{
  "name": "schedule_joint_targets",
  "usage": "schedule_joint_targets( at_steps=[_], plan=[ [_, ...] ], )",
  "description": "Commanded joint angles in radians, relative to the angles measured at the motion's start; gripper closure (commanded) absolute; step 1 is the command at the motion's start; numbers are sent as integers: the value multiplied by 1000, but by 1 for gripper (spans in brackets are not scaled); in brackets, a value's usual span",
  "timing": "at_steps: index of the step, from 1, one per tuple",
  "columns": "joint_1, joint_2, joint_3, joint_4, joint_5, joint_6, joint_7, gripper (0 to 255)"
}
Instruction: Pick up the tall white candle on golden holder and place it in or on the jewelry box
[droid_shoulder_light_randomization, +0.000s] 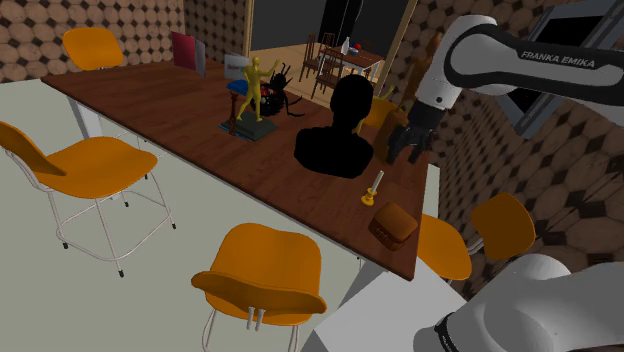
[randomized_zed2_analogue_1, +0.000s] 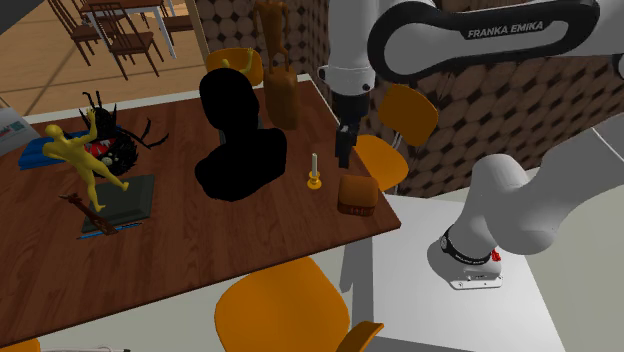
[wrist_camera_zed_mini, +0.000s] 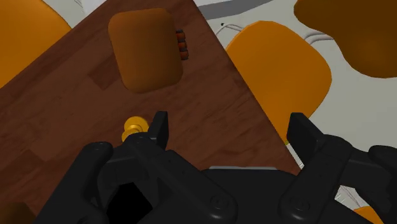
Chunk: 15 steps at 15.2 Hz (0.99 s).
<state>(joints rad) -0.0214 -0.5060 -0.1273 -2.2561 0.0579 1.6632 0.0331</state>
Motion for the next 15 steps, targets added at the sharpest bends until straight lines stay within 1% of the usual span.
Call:
schedule_joint_targets(
  at_steps=[1,8,15],
  plan=[
    [-5,84,-20,30,-12,17,-29,0],
    [-26,379,-79,181,-37,37,-122,0],
    [-62,684,-114,382,-45,19,-206,0]
  ],
)
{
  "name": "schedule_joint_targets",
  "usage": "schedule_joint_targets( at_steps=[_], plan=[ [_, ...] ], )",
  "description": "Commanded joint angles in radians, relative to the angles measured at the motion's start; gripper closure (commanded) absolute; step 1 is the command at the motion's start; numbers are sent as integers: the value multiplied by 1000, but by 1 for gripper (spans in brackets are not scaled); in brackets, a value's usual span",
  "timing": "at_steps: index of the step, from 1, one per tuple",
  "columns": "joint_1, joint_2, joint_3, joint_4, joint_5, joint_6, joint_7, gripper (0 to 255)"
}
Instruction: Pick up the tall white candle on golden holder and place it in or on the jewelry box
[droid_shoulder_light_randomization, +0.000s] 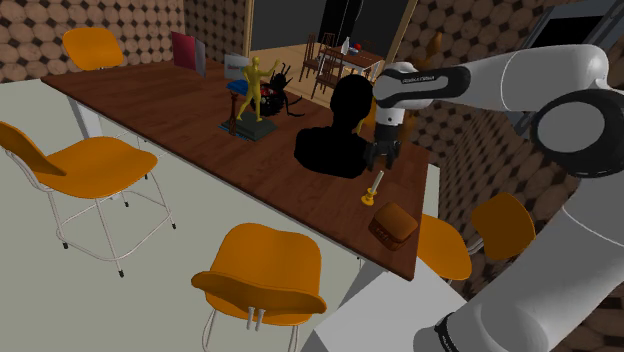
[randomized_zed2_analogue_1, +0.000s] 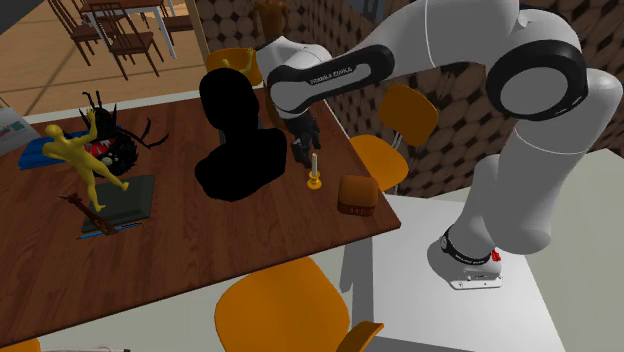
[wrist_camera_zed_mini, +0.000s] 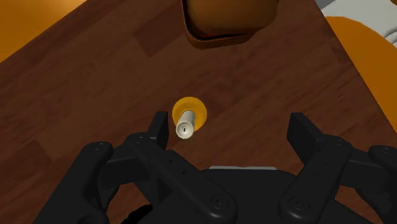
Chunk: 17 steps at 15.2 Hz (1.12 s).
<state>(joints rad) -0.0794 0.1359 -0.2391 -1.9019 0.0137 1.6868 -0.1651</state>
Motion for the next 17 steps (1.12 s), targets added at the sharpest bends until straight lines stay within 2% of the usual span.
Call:
schedule_joint_targets(
  at_steps=[1,4,5,12,17],
  plan=[
    [-10,86,-6,61,-1,-10,-19,0],
    [-33,220,-13,169,-4,-33,-49,0],
    [-34,225,-12,173,-4,-34,-50,0],
    [-32,215,-12,60,-5,70,-48,0],
    [-32,215,-12,60,-5,70,-48,0]
  ],
)
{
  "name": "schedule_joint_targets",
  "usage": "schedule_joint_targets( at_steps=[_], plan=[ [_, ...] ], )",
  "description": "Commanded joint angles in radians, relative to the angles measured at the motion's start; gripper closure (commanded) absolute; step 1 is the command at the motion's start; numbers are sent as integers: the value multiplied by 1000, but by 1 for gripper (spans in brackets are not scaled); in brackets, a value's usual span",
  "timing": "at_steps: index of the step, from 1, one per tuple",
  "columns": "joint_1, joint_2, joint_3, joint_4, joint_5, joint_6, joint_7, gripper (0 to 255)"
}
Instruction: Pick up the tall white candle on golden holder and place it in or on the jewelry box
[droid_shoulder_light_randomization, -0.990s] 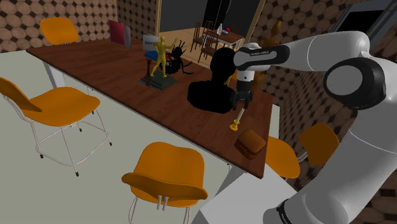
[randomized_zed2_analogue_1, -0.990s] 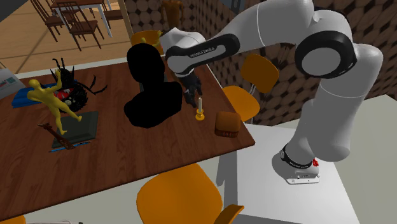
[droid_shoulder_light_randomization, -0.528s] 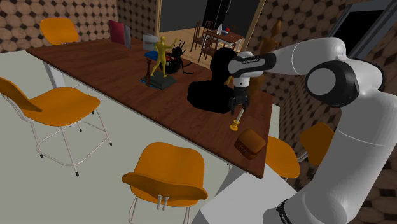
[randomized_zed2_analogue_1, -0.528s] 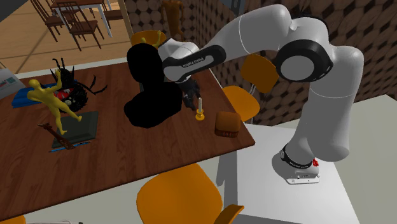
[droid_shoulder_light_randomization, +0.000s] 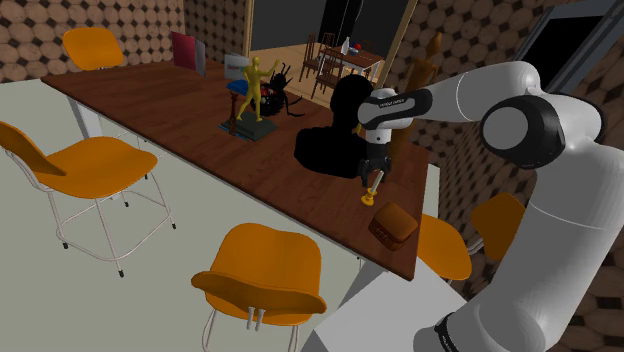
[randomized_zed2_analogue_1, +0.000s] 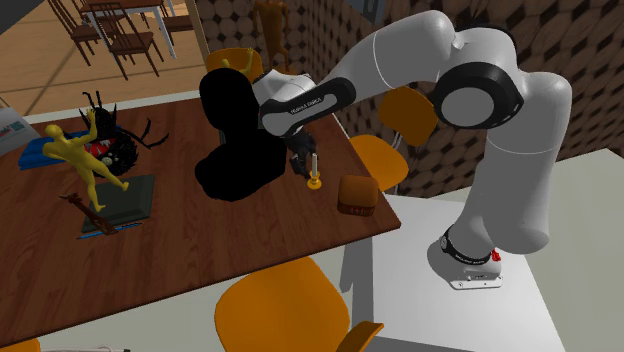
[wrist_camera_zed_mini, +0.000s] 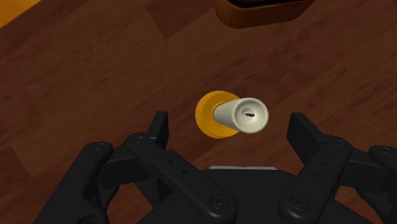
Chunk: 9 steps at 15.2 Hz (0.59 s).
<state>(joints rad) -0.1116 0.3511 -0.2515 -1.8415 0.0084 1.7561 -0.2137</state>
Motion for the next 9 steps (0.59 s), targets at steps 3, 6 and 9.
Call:
schedule_joint_targets(
  at_steps=[3,6,9],
  plan=[
    [0,0,0,-1,0,1,0,0],
    [0,0,0,-1,0,1,0,255],
    [0,0,0,-1,0,1,0,255]
  ],
)
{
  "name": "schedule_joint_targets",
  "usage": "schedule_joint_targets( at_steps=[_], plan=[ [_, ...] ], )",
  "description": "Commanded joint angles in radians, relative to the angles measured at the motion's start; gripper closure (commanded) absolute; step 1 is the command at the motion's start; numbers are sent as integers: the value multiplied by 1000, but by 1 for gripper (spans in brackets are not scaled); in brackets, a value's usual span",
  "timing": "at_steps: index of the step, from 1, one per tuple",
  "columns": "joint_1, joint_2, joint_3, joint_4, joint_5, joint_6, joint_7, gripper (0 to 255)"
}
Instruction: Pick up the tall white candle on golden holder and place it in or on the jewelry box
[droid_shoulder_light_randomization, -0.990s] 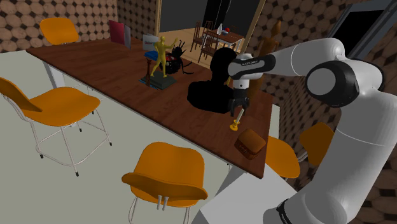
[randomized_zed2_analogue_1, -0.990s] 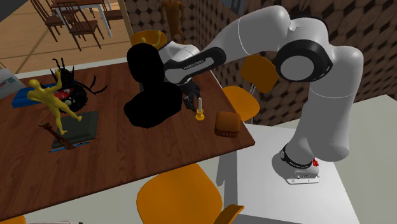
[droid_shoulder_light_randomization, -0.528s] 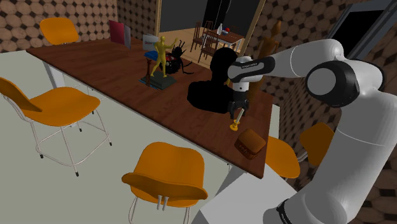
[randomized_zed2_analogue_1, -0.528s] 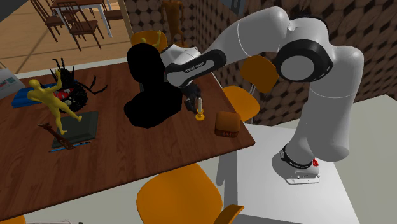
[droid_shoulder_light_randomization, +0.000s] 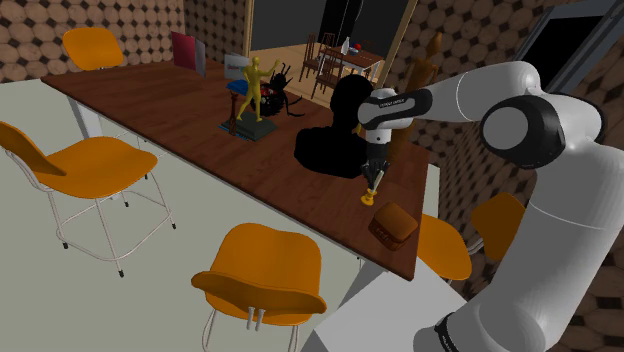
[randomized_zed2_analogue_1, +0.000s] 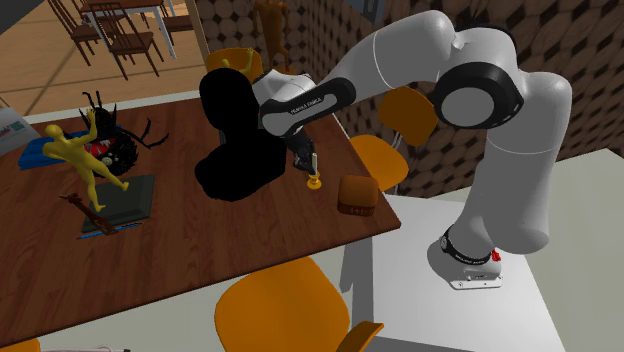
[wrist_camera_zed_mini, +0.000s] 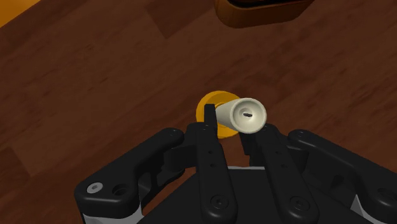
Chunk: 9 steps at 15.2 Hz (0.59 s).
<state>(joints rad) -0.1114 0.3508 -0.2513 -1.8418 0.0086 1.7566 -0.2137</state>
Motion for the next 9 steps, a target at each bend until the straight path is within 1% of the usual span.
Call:
schedule_joint_targets(
  at_steps=[1,4,9],
  plan=[
    [0,0,0,0,0,0,0,255],
    [0,0,0,0,0,0,0,255],
    [2,-31,-3,27,-7,-57,2,255]
  ],
)
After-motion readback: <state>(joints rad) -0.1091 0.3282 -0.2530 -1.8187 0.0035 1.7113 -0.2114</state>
